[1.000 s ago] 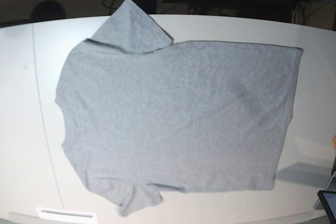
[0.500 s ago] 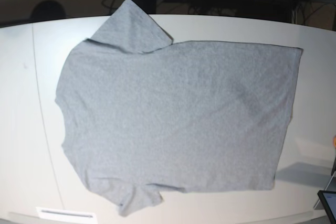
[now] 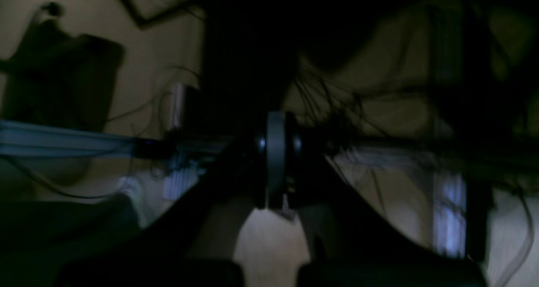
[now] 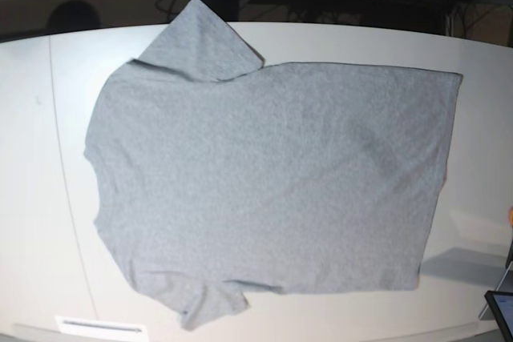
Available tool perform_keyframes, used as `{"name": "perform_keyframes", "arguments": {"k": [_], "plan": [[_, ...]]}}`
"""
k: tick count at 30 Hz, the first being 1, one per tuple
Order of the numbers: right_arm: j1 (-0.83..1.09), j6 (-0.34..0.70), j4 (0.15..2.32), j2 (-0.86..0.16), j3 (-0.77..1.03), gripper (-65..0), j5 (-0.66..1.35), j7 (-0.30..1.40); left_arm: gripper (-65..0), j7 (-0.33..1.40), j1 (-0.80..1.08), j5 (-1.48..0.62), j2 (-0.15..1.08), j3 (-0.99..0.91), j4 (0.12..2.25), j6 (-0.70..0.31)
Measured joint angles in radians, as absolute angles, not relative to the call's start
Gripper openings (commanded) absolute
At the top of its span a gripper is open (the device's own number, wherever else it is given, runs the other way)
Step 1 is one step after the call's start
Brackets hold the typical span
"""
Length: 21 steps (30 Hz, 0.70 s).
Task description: Fold the T-shirt properly
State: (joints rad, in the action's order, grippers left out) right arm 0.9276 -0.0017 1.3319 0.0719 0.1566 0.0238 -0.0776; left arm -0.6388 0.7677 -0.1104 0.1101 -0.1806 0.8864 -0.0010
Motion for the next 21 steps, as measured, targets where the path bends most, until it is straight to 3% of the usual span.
{"name": "perform_keyframes", "arguments": {"k": [15, 21], "plan": [[1.065, -0.002, 1.601, 0.088, 0.202, -65.0, 0.024, -0.072, -65.0, -1.052, 0.957, -0.12, 0.187, -0.068, 1.117, -0.001], [1.152, -0.004, 1.762, 0.094, 0.201, -65.0, 0.041, -0.063, -65.0, -1.14, 0.996, -0.128, 0.19, -0.072, 1.131, 0.0]]}}
